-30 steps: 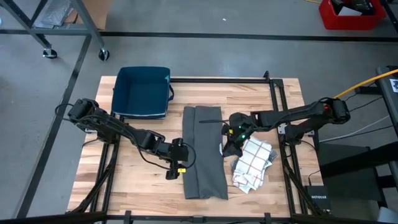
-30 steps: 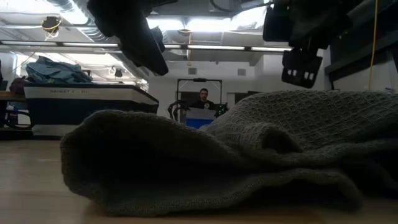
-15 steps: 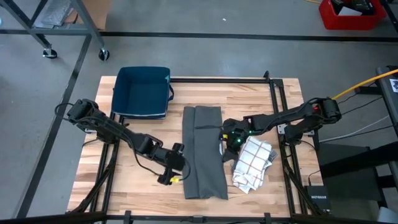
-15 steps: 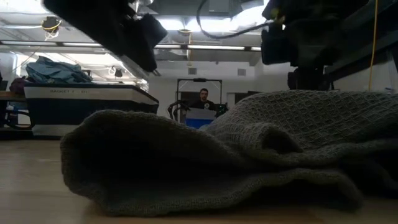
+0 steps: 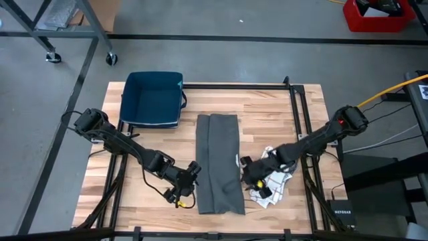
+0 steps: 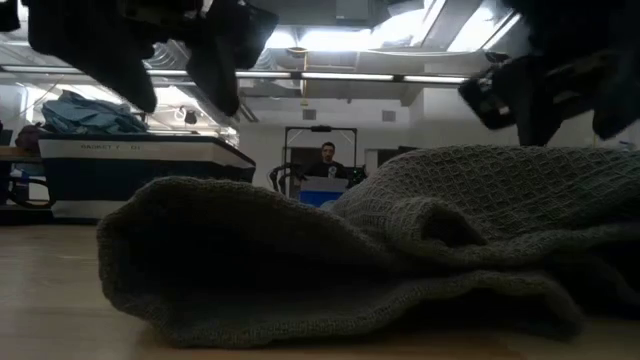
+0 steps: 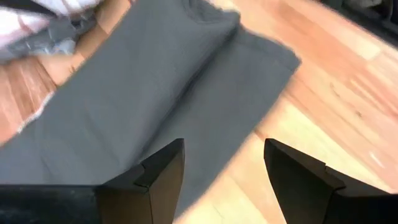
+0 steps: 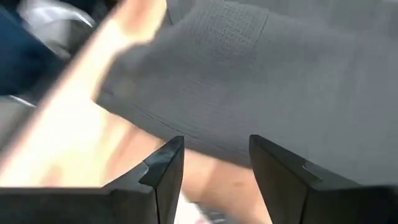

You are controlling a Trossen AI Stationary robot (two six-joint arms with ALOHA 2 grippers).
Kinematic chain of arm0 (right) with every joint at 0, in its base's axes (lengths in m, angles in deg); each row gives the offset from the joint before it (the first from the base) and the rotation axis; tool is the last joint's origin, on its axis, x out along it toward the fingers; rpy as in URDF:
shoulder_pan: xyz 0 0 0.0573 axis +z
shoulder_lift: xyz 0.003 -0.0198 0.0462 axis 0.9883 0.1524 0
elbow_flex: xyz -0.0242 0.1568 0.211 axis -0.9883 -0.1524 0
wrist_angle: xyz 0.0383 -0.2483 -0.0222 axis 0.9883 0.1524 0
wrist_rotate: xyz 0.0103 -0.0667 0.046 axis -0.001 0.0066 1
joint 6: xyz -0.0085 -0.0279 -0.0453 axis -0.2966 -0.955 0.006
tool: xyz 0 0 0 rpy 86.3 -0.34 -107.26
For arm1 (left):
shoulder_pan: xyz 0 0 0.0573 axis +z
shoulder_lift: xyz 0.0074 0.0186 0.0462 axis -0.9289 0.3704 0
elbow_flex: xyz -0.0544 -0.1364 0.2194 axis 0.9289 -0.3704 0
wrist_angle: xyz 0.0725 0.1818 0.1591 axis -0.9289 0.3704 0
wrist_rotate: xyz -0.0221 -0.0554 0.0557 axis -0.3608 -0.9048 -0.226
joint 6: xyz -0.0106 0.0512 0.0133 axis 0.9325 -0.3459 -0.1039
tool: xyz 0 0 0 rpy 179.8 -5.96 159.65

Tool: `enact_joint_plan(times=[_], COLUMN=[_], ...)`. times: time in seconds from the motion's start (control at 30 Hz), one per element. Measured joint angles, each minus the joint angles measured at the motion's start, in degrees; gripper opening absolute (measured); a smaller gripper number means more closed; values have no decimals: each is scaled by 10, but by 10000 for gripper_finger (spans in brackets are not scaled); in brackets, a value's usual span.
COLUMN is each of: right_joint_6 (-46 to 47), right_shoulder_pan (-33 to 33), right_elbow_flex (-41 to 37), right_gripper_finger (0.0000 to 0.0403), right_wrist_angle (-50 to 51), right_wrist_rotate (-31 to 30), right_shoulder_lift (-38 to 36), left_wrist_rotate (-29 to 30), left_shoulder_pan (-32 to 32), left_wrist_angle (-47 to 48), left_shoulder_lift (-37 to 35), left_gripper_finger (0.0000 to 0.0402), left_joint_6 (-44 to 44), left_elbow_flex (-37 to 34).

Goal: Fold towel
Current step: Fold the gray towel

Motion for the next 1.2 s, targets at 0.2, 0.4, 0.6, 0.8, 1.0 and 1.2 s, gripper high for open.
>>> enact_joint_plan(times=[0.2, 0.4, 0.6, 0.8, 1.0, 1.2], right_joint_6=[-123, -169, -180, -180, -177, -176], right_shoulder_pan=[67, 103, 110, 111, 113, 113], right_elbow_flex=[0, 28, 88, 140, 162, 211], right_gripper_finger=[186, 186, 186, 186, 186, 186], right_wrist_angle=[-1, 1, 16, 61, 77, 199], right_wrist_rotate=[-140, -193, -194, -194, -189, -179], right_shoulder_lift=[33, 96, 179, 227, 234, 237], left_wrist_rotate=[2, 35, 51, 51, 51, 51], left_shoulder_pan=[-6, -24, -30, -33, -34, -36], left_wrist_angle=[-22, -61, -96, -139, -136, -135], left_shoulder_lift=[25, 66, 91, 128, 142, 142], left_gripper_finger=[212, 212, 212, 212, 212, 212], left_joint_6=[1, -15, 2, 1, -3, -7], left_elbow_flex=[-1, -1, -1, -1, -1, -1])
